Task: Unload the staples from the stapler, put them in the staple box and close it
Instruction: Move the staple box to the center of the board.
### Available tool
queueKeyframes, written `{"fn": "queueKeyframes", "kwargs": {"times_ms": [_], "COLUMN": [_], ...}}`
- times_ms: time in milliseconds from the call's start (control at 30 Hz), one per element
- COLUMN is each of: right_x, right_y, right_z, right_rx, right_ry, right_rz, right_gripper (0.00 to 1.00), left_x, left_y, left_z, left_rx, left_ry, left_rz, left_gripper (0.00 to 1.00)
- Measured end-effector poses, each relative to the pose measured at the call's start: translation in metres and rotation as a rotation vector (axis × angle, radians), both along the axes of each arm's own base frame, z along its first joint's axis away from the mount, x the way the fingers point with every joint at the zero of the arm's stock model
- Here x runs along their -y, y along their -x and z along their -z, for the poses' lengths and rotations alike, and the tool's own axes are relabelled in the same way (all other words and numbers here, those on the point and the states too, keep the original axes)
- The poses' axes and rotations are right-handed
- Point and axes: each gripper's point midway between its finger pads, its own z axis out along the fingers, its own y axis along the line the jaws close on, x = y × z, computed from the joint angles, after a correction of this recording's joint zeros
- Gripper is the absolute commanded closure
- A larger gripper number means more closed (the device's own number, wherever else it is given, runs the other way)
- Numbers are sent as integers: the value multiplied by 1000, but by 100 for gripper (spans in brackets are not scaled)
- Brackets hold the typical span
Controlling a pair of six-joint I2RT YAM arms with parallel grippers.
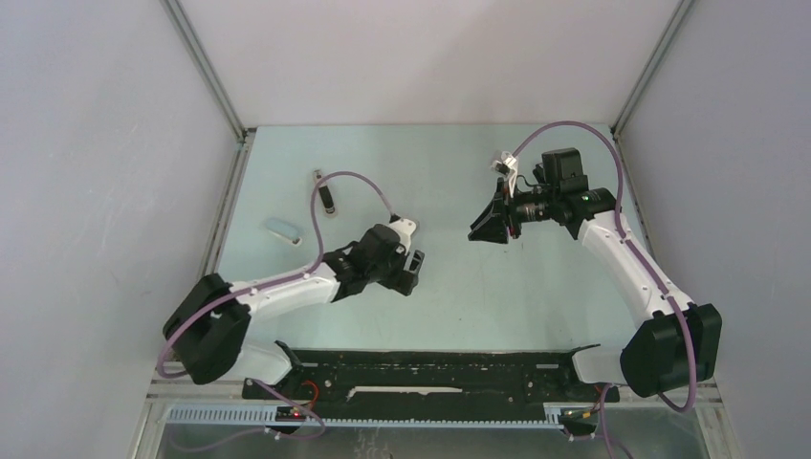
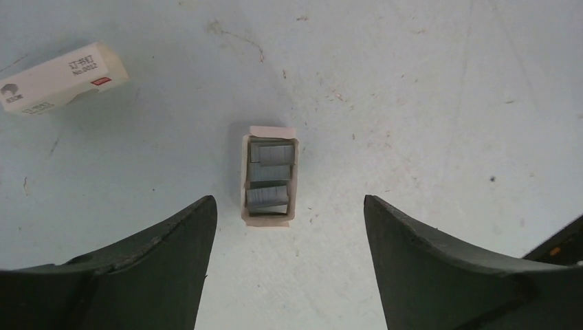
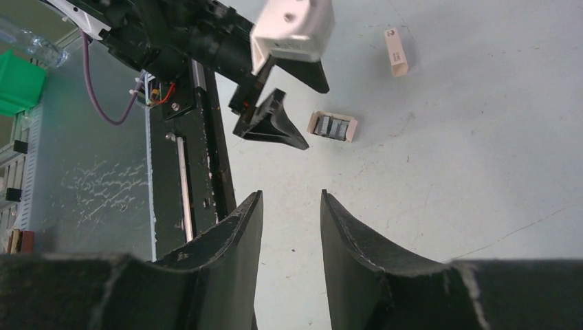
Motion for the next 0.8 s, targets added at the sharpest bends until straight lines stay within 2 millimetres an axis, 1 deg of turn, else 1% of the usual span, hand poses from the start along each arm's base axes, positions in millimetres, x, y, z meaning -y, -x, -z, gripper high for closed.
{"fn": "queueKeyframes", "kwargs": {"times_ms": [167,267,333,433,667,800], "right_x": [0,0,0,0,0,0], "right_y": [0,0,0,0,0,-1], "right_z": [0,0,1,1,1,1], "right_rx": [-2,-4,-5,-5,-7,-7], "right_ry": [0,-1,-2,-1,-1,-1], "right_rz": [0,-1,-2,-2,-2,0], "right_gripper": [55,55,55,55,55,55], "left_x": [1,2,3,2,-2,-3], "left_y": [-5,-8,-11,-13,-10,-10], "left_z": [23,32,35,39,52,56], "left_rx": [-30,-45,-47,-47,-76,-82], "left_ry": [-89,-130,-144,-166,-201,-208], "left_rz": [24,35,36,35,39,40], "left_gripper": [28,32,36,40,42,53]}}
